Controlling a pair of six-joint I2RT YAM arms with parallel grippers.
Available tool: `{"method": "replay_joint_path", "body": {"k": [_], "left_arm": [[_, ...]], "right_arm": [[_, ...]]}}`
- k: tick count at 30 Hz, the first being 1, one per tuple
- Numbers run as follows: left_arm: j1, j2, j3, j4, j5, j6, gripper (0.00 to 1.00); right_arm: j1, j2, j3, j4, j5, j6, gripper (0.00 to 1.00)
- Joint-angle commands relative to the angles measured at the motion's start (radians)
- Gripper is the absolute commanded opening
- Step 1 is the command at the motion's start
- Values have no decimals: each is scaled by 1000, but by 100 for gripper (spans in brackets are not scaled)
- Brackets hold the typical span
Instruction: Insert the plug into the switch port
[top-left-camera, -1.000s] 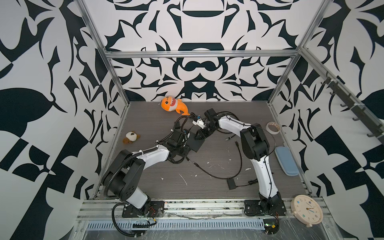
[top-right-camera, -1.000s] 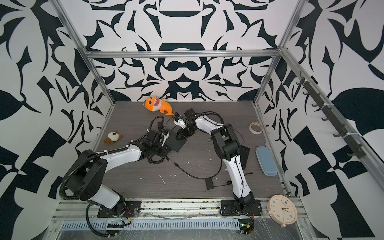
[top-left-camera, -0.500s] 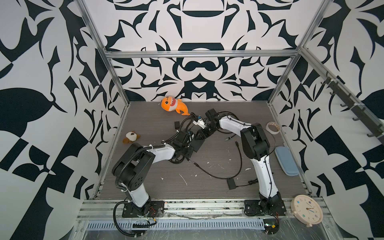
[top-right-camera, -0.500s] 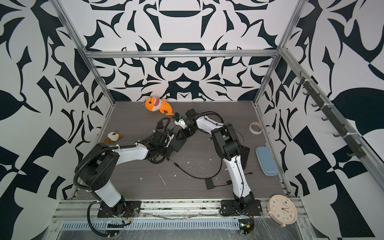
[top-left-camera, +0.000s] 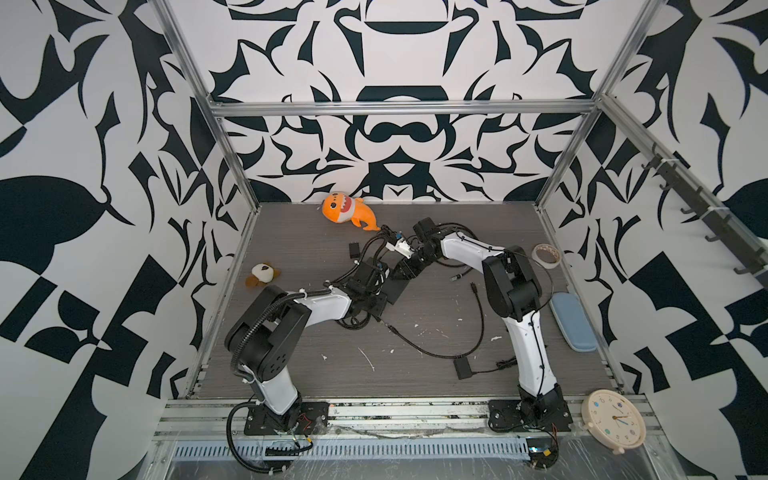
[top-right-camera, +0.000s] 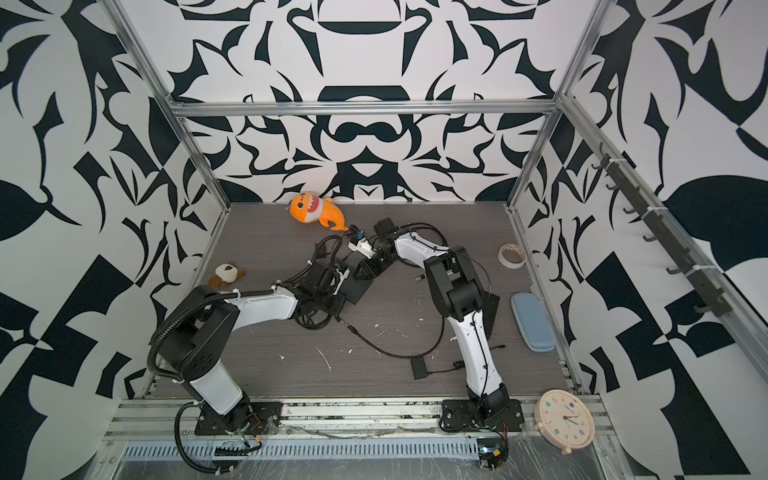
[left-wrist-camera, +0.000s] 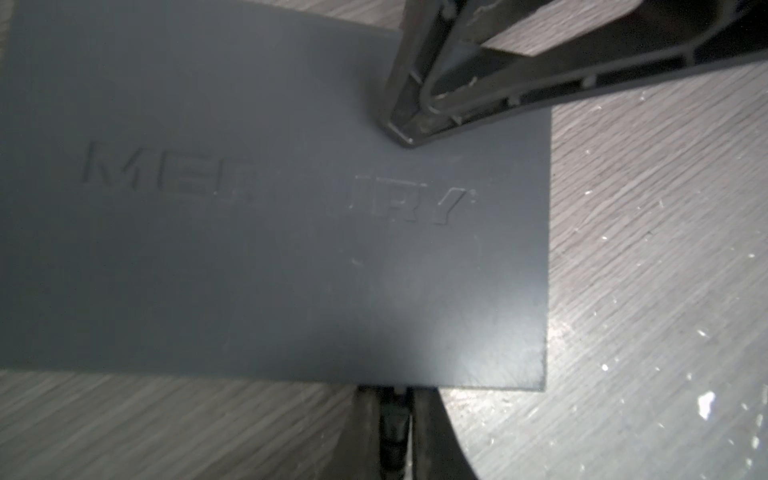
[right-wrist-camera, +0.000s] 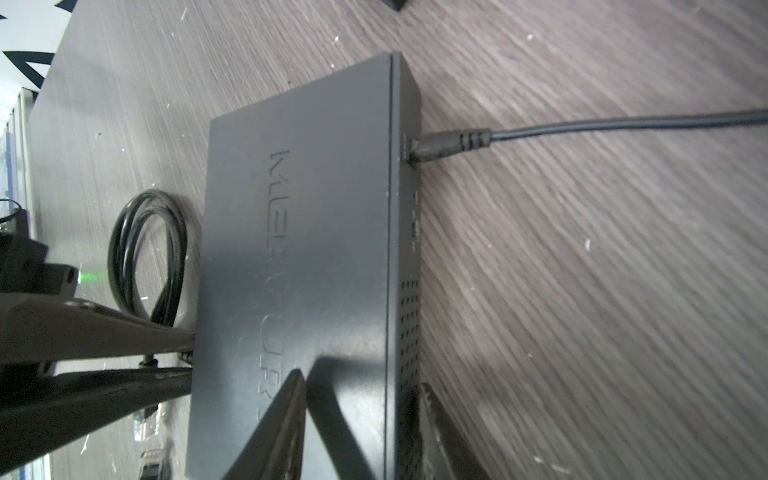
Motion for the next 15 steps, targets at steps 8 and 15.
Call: {"method": "replay_joint_path", "body": {"k": [8,15], "left_arm": [[-4,-109,-108,-53,-28,-55,43],[-7,-117,-134,-47,-23,-72,38]], "right_arm": [[45,92,-10,-254,67,85,37],[44,95,6,-259,56,79,36]]}}
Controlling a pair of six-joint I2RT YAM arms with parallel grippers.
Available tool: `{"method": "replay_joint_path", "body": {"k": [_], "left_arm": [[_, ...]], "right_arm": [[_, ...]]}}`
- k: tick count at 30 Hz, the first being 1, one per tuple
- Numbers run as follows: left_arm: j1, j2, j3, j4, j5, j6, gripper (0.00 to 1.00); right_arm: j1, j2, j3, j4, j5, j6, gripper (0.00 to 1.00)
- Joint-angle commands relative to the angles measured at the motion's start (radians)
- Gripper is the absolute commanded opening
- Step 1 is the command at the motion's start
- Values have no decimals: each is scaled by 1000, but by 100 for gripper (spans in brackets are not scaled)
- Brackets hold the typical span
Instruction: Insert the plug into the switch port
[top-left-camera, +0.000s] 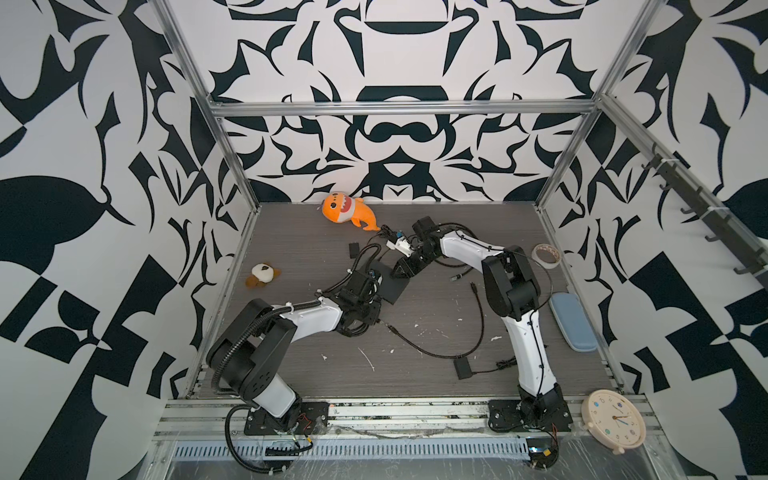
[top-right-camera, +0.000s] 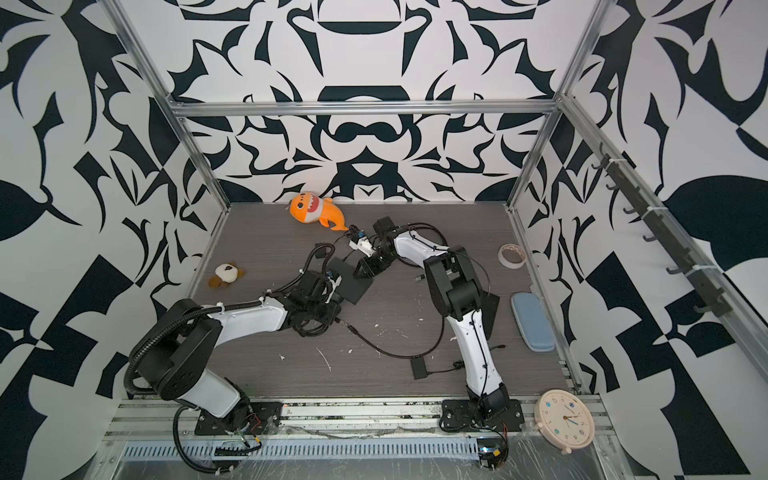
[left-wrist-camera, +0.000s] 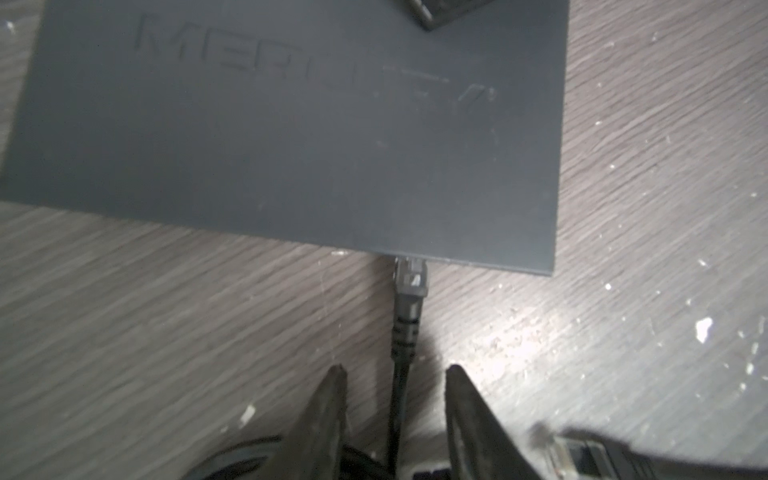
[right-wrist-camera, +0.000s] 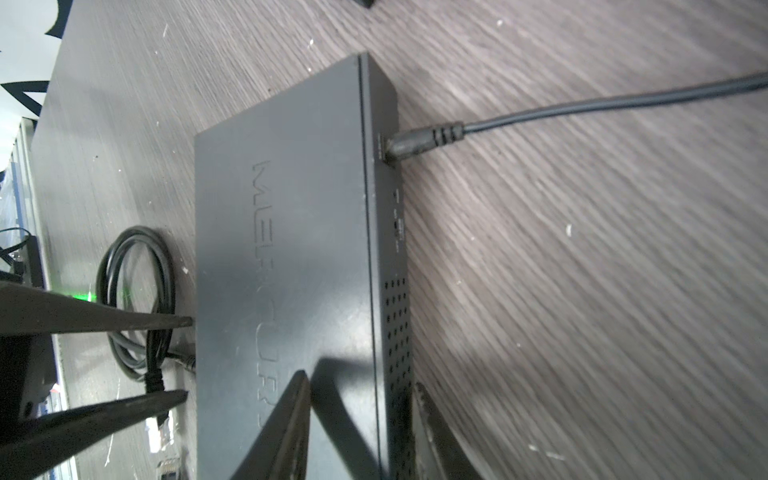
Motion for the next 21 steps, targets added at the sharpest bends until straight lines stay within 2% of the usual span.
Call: {"method": "replay_joint_path", "body": {"k": [1,3,7,11,14,21], "left_arm": [[-5,28,3,-37,2,-18,35],[-6,58,16,-33,2,-12,31],[-8,121,37,-15,16,-11,14],[-10,150,56,17,12,-8,5],[-10,160,69,45,15,8,0],[-6,166,84,147,5,37,0]], "right_arm": [[47,81,-46,-211,35,5,36],[48,80,-46,-217,23,-6,36],[48,90,-41,-255,-4,-52,36],[64,114,-30,-321,-29,-119,35],[81,129,-34,-351,-74,-153,34],[124,144,-62,-384,-145,-208,30]]}}
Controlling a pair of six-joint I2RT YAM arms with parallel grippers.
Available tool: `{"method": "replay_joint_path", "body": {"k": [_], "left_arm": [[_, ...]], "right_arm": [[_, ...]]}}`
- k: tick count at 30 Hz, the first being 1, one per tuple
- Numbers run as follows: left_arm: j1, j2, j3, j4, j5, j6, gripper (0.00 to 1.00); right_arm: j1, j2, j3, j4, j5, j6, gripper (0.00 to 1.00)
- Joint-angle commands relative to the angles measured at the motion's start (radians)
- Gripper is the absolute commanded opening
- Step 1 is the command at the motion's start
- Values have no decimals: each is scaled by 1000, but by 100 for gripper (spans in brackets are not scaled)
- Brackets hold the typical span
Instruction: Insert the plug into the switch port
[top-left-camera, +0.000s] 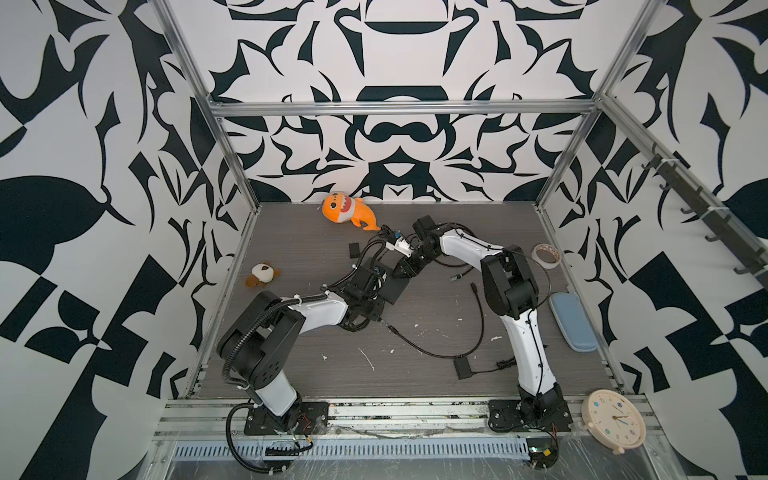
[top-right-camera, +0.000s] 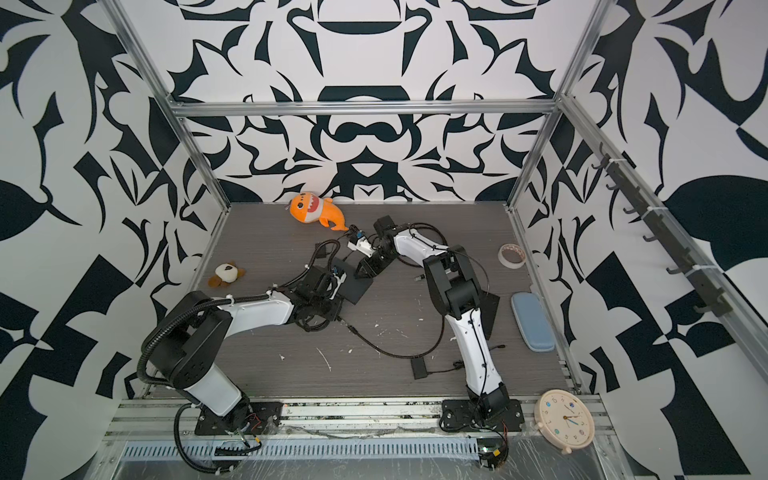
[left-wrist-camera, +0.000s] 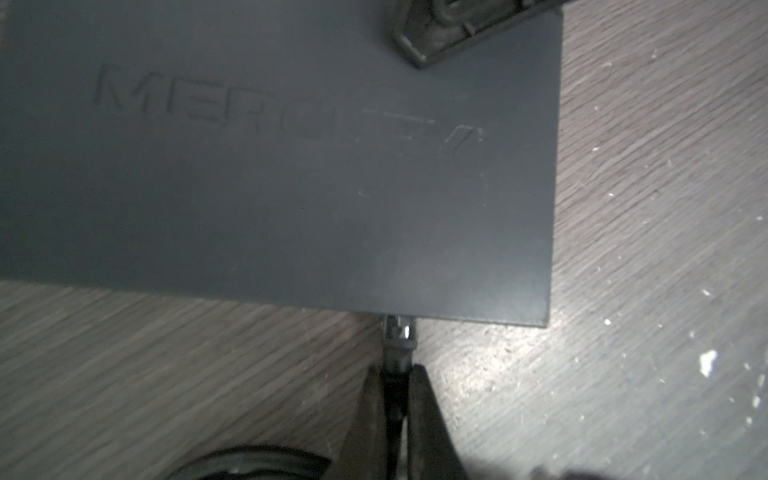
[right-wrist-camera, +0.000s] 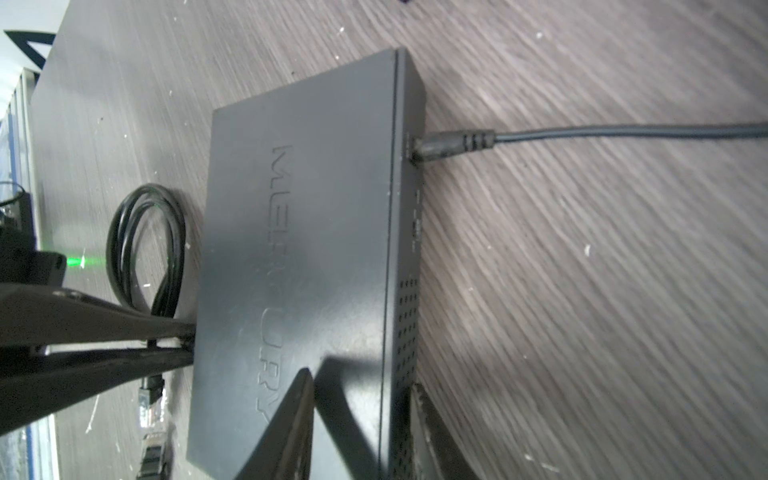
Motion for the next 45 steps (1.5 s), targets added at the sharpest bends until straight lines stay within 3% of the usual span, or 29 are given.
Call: {"method": "replay_joint_path", "body": {"k": [1,13,17,22,29,33,37,45], "left_arm": [[4,87,16,157,-1,6,0],[41,61,23,223,40,3,0],[42,40,10,194,29,2,0],[50,21,10,136,19,6,0],[57,2,16,63,-1,-19,22],[57,-46,9,48,-9,-37,31],[57,-115,11,14,-29,-43,40],[54,-225,36,-21,-23,-113,48]], "right_arm": [[133,116,-109,-322,-135,-71,30],[191,94,-156,-319,-219,-116,28],[131,29,-116,-238,-169,1,29],[12,-41,-17,-72,-18,254,37],[-78,-73,128,-26,56,383,43],[-104,-130,133,-4,109,432,45],[-135,-242,17,2,233,471,46],[-211,-554,-449,106,574,568,46]]}}
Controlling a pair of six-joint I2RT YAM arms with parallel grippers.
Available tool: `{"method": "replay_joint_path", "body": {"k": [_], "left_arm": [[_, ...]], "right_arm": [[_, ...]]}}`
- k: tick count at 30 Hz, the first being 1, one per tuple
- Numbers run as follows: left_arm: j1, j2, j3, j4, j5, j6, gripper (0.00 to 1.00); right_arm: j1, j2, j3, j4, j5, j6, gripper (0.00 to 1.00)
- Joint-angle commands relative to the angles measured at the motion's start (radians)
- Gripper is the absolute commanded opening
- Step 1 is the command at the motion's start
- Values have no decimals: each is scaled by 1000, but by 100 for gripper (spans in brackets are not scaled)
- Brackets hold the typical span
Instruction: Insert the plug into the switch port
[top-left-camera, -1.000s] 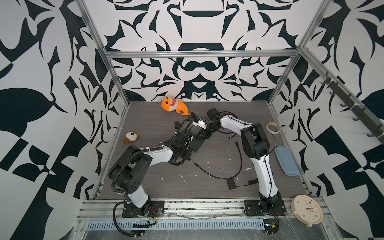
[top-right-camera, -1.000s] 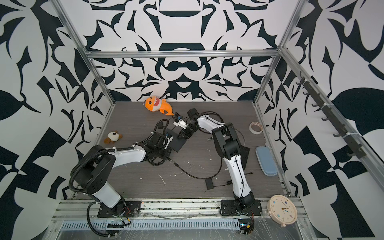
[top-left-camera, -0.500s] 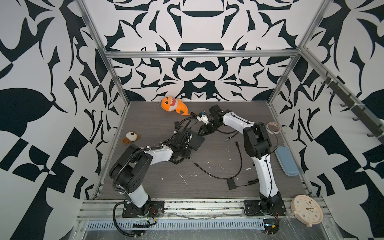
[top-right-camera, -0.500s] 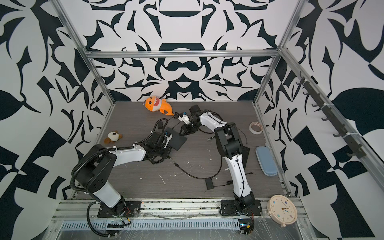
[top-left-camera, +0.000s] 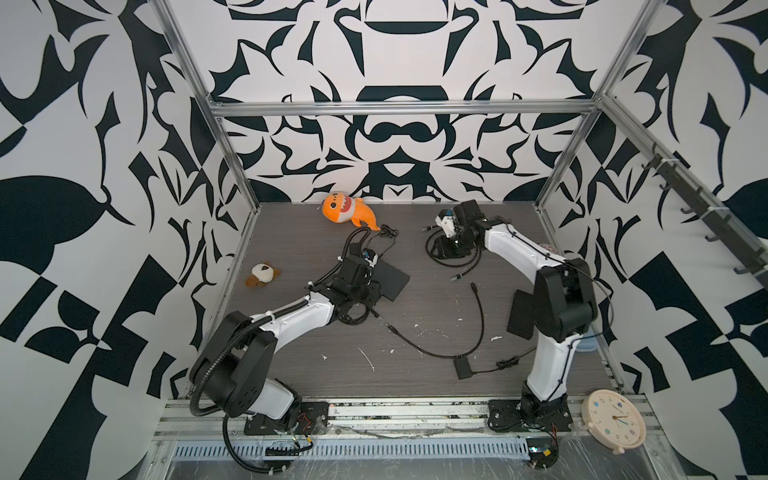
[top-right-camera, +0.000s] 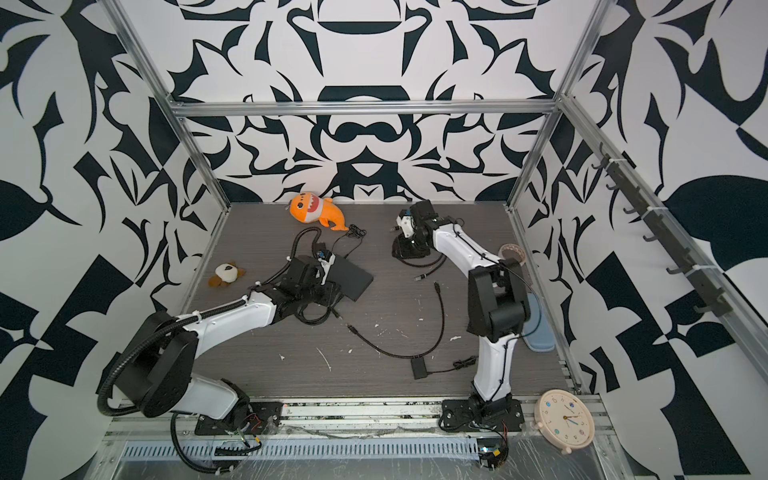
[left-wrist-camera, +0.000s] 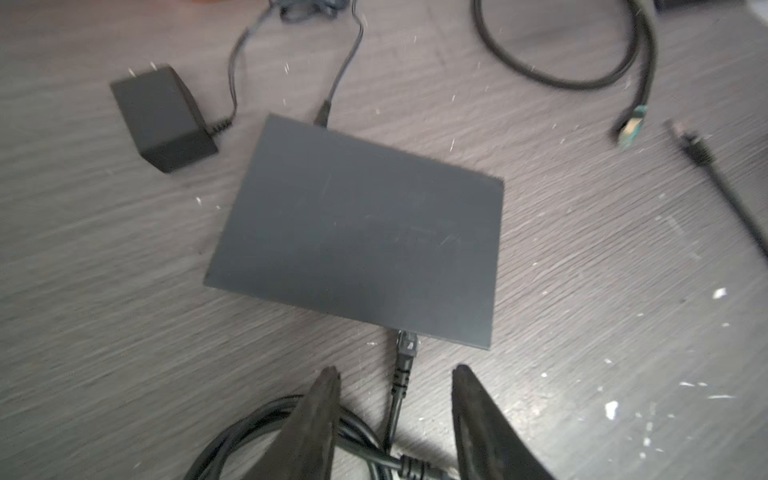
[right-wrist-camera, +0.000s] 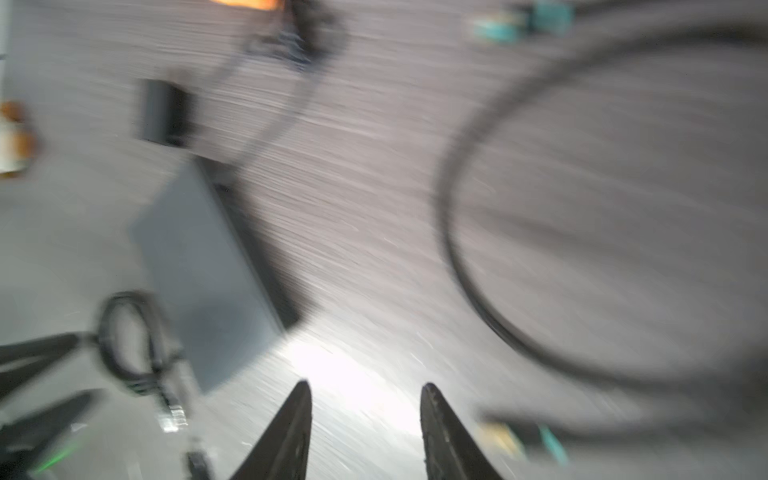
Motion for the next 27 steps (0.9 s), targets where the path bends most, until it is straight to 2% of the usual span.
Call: {"method": "replay_joint_path", "body": {"k": [1,3,8,12,19,23,27], "left_arm": [[-4,-15,39,-37,20,-62,48],[-27,1,63,-38,25,-74,49],[-101,73,145,-92,-24,-79,48],[-122,78,147,-83,-28,-92,49],[-124,65,139,-95,-36,-98,49],[-124,47,130,-137,-93,-131,49],[-123,25,129,-196,-153,-177,52]], "right_arm": [[-28,-110,-142,43,214,65,47],[-45,-137,-198,45,281,69,47],[-91,-122,-268,40,313,57,47],[-115,-111,-304,58,283,56,47],[-125,-74,-321,80,224,45,41],[-122,-124,-351,105,194,49,44],[-109,-181,-329,55,223,33,45]]}}
